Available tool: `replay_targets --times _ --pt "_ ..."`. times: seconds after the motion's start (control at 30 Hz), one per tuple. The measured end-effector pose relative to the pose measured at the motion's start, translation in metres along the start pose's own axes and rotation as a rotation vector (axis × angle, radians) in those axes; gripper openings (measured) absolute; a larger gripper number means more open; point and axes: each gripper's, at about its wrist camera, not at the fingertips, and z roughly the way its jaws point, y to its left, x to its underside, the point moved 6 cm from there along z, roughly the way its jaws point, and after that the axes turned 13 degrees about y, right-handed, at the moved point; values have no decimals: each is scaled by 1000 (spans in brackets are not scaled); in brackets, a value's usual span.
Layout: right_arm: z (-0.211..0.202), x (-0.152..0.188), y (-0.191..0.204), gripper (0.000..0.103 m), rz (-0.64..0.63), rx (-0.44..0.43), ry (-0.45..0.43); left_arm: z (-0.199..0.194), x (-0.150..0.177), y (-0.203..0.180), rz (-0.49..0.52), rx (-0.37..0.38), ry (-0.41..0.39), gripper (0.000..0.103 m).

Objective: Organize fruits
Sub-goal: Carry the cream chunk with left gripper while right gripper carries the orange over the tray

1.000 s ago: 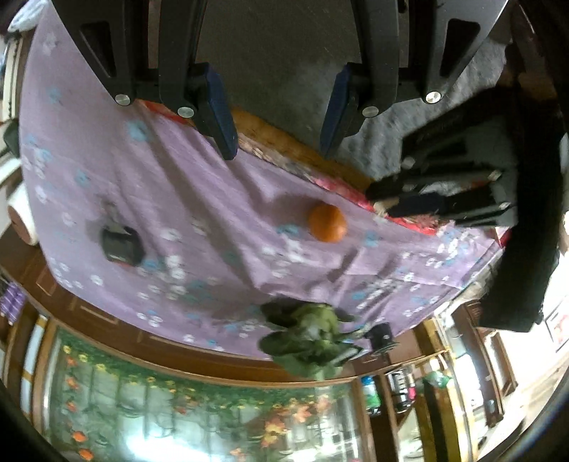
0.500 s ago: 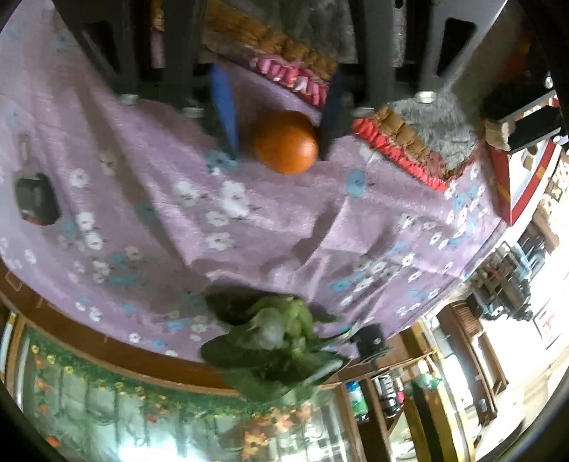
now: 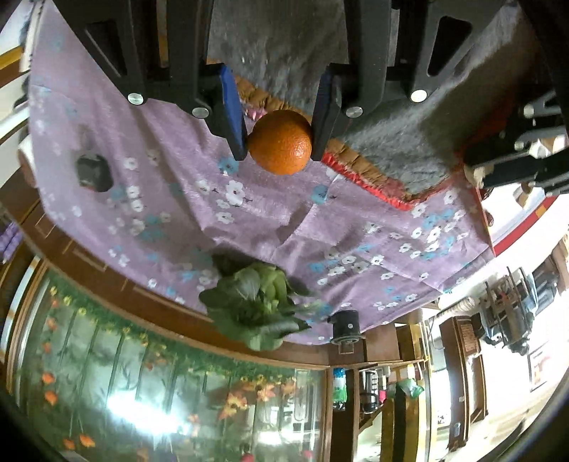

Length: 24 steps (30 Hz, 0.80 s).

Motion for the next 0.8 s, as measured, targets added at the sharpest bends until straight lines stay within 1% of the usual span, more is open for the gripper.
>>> replay_targets --times 0.07,0.2,0.3,0.4,0.8 --pt "-8 5 7 35 -9 3 0 -5 6 5 -10 0 -1 23" --pt "-25 17 20 35 -27 49 -19 -13 18 14 -19 -3 -6 23" --pt "-34 23 27 35 -27 55 -21 -20 27 22 -32 -6 -13 23" --pt "-43 28 35 35 -44 80 -26 -25 32 29 -45 -6 -19 23" --pt "-57 32 65 35 -102 102 -22 -40 51 54 -78 -13 -37 23"
